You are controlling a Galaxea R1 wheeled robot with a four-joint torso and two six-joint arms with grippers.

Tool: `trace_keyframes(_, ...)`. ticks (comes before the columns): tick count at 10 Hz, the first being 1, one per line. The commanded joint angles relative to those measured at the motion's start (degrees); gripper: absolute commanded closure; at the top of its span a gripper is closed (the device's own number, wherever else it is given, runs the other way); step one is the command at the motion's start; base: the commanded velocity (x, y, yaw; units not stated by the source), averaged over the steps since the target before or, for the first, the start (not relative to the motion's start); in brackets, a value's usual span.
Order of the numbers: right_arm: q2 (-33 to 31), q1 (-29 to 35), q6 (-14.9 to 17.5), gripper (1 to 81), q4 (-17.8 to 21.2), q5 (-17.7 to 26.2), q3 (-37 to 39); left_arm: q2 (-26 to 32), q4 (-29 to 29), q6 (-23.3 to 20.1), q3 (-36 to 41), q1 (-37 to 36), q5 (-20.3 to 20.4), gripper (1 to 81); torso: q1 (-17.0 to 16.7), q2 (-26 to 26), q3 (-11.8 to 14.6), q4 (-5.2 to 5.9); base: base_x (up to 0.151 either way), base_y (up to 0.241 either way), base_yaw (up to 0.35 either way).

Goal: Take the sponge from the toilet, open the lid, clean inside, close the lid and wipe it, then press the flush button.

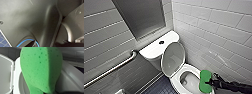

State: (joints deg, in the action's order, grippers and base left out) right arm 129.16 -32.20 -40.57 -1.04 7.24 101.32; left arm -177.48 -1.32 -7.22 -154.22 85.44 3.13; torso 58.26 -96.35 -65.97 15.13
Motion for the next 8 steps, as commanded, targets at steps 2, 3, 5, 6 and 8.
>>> trace_keyframes(2, -5.99, 1.65, -0.56, 81.1, 0.43, 0.84, -8.05, -0.16, 0.0, 0.01, 0.32, 1.62, -5.07, 1.0, 0.0, 0.0, 0.0, 0.0, 0.0, 0.0, 0.0)
trace_keyframes(3, -6.17, 0.77, -0.56, 81.1, 0.25, 0.93, -10.17, -0.33, 0.26, 0.01, 0.32, 1.79, -5.07, 1.0, 0.0, 0.0, 0.0, 0.0, 0.0, 0.0, 0.0)
trace_keyframes(5, -5.38, -1.95, -0.56, 81.1, 0.07, 1.11, -12.11, -0.68, 0.35, 0.01, 0.32, 1.97, -5.07, 1.0, 0.0, 0.0, 0.0, 0.0, 0.0, 0.0, 0.0)
trace_keyframes(6, -4.94, -3.28, -0.39, 81.1, 0.07, 1.11, -12.99, -0.68, 0.43, -0.08, 0.32, 1.97, -5.07, 1.0, 0.0, 0.0, 0.0, 0.0, 0.0, 0.0, 0.0)
trace_keyframes(8, -4.76, -6.18, -0.39, 81.1, -0.11, 1.11, -15.02, -0.68, 0.44, -0.08, 0.24, 1.97, -4.89, 1.0, 0.0, 0.0, 0.0, 0.0, 0.0, 0.0, 0.0)
